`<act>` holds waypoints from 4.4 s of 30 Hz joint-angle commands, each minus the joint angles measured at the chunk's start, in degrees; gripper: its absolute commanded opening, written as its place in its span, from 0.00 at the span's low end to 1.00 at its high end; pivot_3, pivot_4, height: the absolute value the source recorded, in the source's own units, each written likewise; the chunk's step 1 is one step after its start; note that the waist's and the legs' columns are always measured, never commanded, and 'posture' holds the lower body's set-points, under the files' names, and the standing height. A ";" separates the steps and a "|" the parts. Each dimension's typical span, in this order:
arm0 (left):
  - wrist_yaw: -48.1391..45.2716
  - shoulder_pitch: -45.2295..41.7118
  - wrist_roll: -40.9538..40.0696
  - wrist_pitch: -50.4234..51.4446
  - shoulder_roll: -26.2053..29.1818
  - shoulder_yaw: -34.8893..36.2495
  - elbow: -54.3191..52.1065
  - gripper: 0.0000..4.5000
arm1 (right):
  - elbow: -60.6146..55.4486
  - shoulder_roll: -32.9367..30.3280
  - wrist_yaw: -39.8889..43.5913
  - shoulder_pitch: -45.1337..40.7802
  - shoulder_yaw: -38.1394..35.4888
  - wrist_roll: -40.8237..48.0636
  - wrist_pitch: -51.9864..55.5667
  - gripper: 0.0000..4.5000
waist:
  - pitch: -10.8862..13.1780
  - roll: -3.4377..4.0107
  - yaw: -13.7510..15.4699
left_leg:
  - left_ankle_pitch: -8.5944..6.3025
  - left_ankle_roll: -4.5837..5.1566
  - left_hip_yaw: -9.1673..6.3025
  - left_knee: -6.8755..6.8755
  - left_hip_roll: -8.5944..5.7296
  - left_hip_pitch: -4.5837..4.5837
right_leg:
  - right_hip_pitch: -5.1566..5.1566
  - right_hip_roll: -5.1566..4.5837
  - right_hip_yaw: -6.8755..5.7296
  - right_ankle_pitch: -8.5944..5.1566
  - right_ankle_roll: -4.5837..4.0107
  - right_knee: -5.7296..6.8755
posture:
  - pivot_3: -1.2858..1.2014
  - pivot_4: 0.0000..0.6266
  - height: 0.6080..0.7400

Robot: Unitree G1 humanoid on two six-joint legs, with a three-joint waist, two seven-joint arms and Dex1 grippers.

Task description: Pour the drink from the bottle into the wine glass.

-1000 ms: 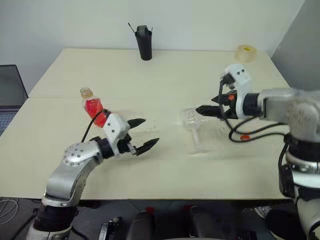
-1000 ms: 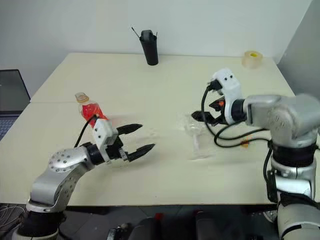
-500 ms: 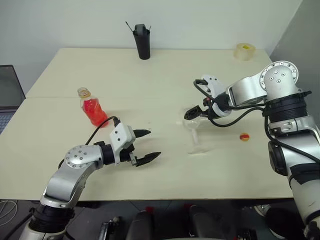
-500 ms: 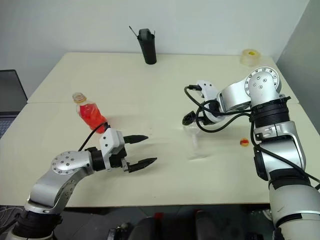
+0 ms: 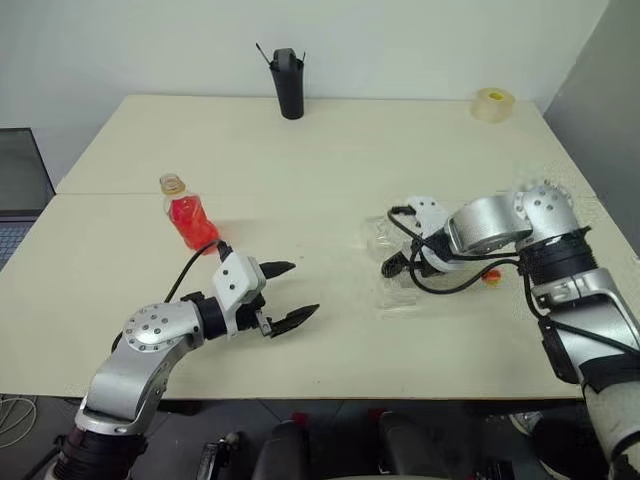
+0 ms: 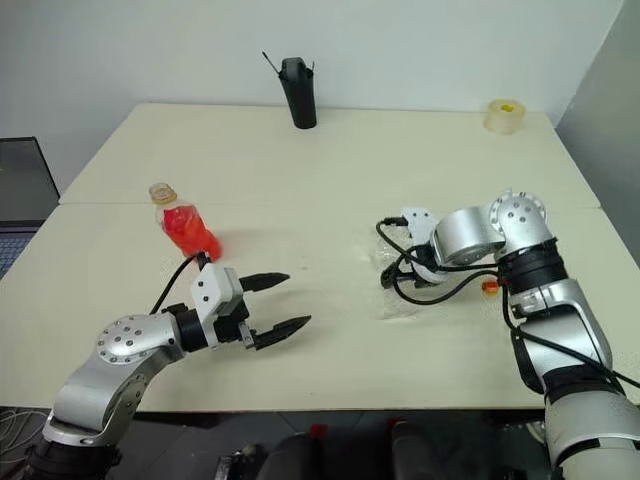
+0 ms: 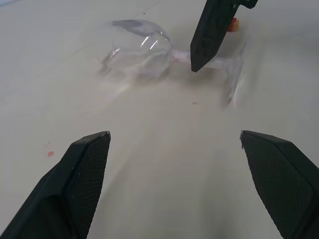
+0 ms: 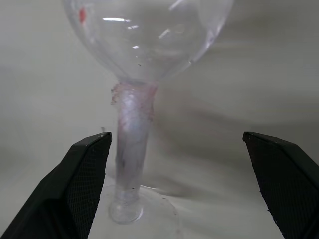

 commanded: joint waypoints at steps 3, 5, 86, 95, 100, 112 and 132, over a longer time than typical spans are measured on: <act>1.22 0.16 -0.30 -0.08 -0.18 0.67 -2.76 1.00 | -1.59 2.04 -4.10 -0.04 -2.03 1.71 -2.38 0.96 | 0.00 0.00 -0.13 | 0.00 0.00 -0.01 0.00 0.01 -0.01 | 0.00 0.03 0.01 0.00 -0.01 -0.01 | 0.52 0.24 1.00; 1.53 0.26 -0.39 0.05 -0.23 0.75 -2.98 1.00 | -1.40 2.50 -4.87 -0.06 -2.36 1.71 -2.49 0.88 | 0.00 0.00 -0.12 | 0.00 0.00 -0.01 0.00 0.00 -0.01 | 0.00 0.04 0.01 0.00 0.00 -0.02 | 0.52 0.24 1.00; 2.46 -0.95 -9.11 7.21 4.44 15.96 1.93 1.00 | 19.85 36.65 79.46 22.80 -1.96 -112.09 -99.57 0.64 | -0.25 -0.05 -0.34 | 0.04 -0.09 0.01 -0.07 -0.03 0.43 | 0.24 -0.20 0.00 0.02 0.01 0.08 | 0.52 0.24 1.00; 2.22 -2.12 -8.43 6.68 4.17 15.16 3.36 1.00 | 16.30 35.98 80.16 22.87 -2.46 -112.52 -98.42 0.99 | -0.25 -0.04 -0.31 | 0.03 -0.09 -0.01 -0.07 -0.04 0.42 | 0.25 -0.21 -0.01 0.02 0.01 0.09 | 0.52 0.24 1.00; 1.88 -2.48 -8.67 6.70 4.38 15.41 3.61 1.00 | 8.71 34.60 82.95 24.46 -1.95 -111.83 -95.28 0.99 | -0.24 -0.03 -0.30 | 0.03 -0.09 -0.01 -0.06 -0.04 0.40 | 0.23 -0.21 -0.01 0.02 0.01 0.08 | 0.52 0.24 1.00; 1.63 -3.86 -8.14 6.44 3.52 13.69 4.50 1.00 | -9.47 30.84 85.89 29.54 -2.60 -109.82 -82.46 0.99 | -0.23 -0.03 -0.31 | 0.03 -0.08 -0.04 -0.06 -0.03 0.35 | 0.20 -0.20 -0.02 0.02 0.01 0.09 | 0.52 0.24 1.00; 0.56 -4.42 -8.04 6.42 3.80 12.92 4.91 1.00 | -21.39 26.37 88.36 31.68 -2.64 -108.13 -76.01 0.99 | -0.23 -0.03 -0.29 | 0.03 -0.08 -0.04 -0.05 -0.04 0.32 | 0.18 -0.17 -0.03 0.02 0.01 0.08 | 0.52 0.24 1.00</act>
